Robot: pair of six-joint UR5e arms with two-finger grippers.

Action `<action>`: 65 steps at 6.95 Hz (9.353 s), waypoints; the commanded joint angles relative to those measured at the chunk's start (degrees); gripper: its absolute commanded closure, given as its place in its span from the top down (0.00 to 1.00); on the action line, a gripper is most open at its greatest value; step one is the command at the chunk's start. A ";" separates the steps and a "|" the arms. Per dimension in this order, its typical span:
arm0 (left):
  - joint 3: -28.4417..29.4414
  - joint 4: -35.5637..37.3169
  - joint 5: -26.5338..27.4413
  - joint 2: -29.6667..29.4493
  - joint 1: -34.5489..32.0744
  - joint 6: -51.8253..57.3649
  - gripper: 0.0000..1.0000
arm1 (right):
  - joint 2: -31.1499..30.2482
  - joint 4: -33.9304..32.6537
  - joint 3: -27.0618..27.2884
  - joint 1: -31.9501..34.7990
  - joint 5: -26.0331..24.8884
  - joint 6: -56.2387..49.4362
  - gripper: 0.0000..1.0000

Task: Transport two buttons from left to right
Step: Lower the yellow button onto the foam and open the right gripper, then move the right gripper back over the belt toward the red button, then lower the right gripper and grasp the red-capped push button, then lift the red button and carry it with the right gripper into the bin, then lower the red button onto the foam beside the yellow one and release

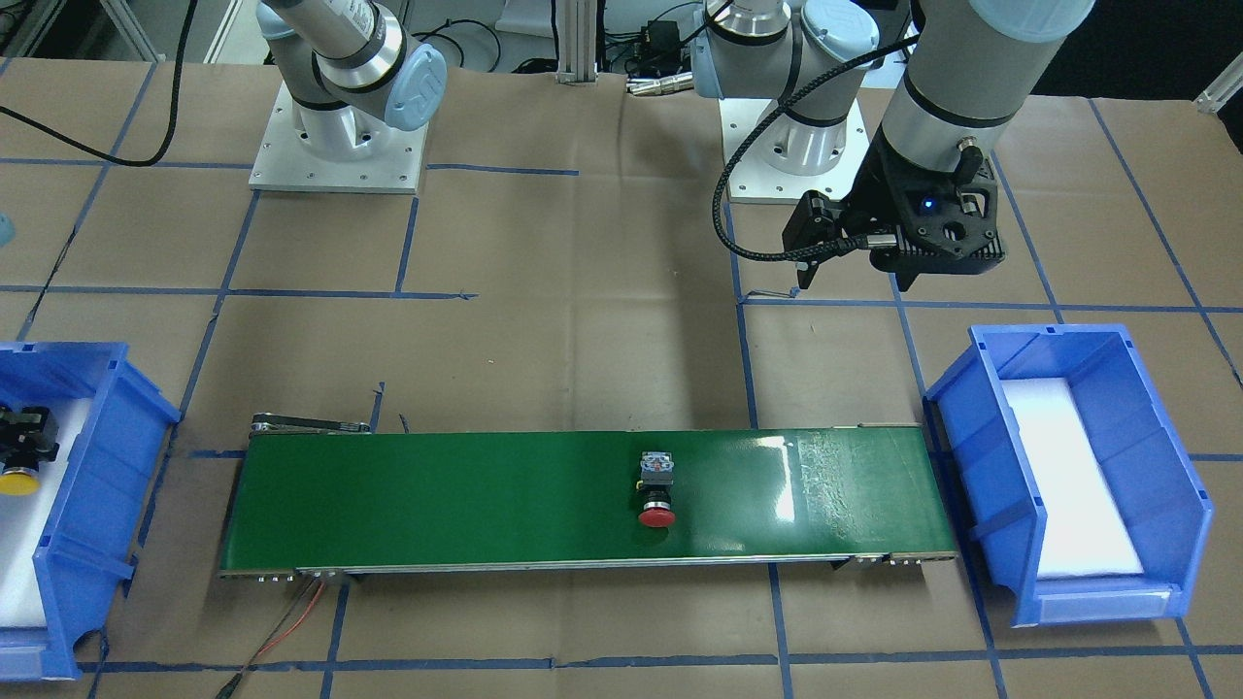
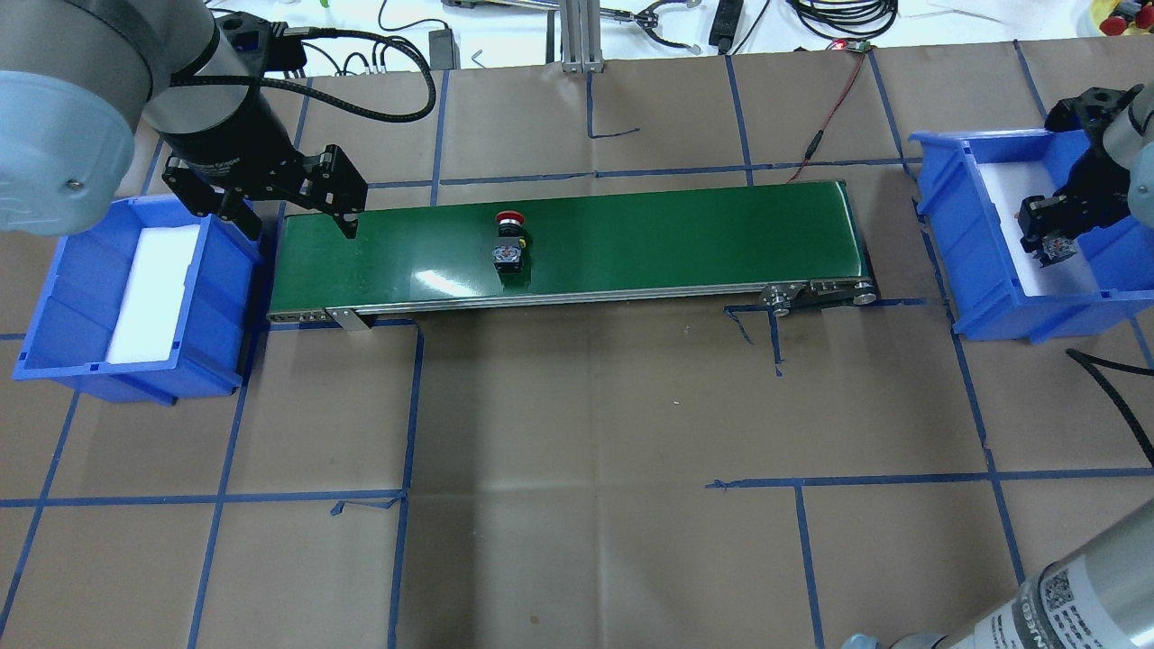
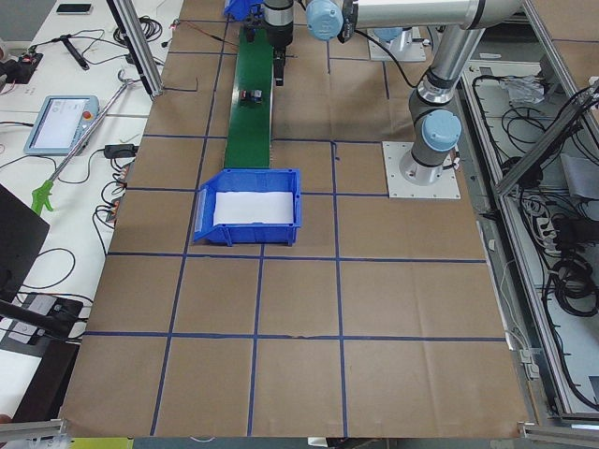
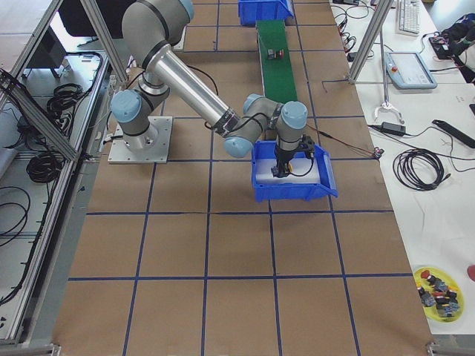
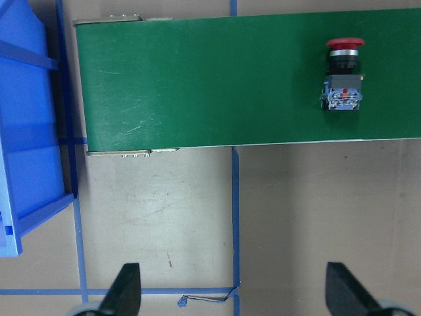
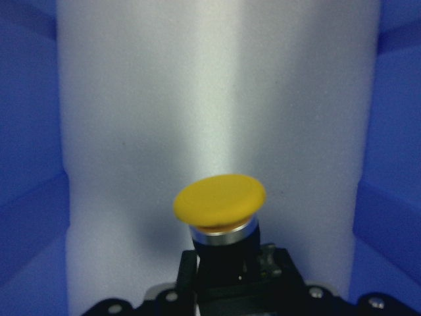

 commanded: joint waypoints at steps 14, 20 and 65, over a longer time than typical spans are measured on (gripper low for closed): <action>-0.97 0.00 -0.18 1.06 0.00 0.09 1.00 | -11.26 10.45 -6.78 5.80 0.00 2.22 1.00; -1.94 0.35 -0.18 1.58 -0.09 0.09 1.00 | -16.47 16.18 -8.37 29.71 -0.35 32.87 1.00; -1.76 0.62 -0.26 1.23 -0.09 0.00 1.00 | 11.21 10.56 -20.60 6.27 -0.17 -1.56 0.04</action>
